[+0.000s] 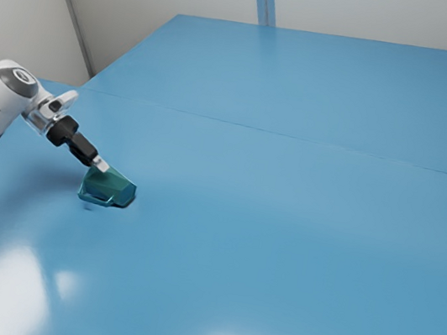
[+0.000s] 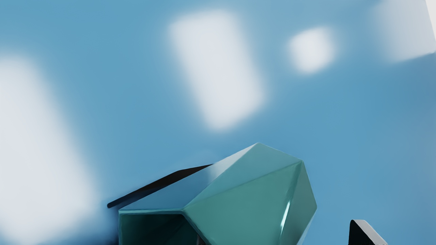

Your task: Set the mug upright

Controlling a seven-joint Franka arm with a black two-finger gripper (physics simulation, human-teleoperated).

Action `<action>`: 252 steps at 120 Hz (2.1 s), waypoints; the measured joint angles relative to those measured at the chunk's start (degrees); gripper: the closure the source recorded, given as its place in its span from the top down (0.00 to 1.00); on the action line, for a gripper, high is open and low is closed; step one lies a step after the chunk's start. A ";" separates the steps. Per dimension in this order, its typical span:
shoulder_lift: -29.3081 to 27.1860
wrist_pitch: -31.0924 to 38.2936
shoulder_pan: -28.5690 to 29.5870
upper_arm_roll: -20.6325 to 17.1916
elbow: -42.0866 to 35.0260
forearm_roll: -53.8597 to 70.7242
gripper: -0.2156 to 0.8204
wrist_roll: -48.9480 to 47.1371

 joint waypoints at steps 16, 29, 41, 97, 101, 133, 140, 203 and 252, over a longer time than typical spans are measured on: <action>0.24 -0.68 0.07 -0.05 0.09 -0.55 0.40 0.64; -0.08 -1.14 0.07 -0.30 0.41 -0.68 0.26 1.07; -0.42 -1.46 0.07 -0.48 0.57 -0.71 0.17 1.40; -7.46 0.67 -3.35 -1.09 -2.79 1.26 0.05 2.33; -8.85 1.63 -4.24 -1.12 -3.76 2.19 0.05 2.20; -19.18 13.31 -7.44 -7.11 -13.92 15.98 0.05 -4.17; -21.37 16.01 -7.47 -8.63 -16.34 18.60 0.05 -6.39; -26.90 31.73 -7.71 -19.14 -28.84 34.15 0.05 -28.58; -26.90 38.64 -7.47 -20.09 -32.91 35.31 0.04 -39.23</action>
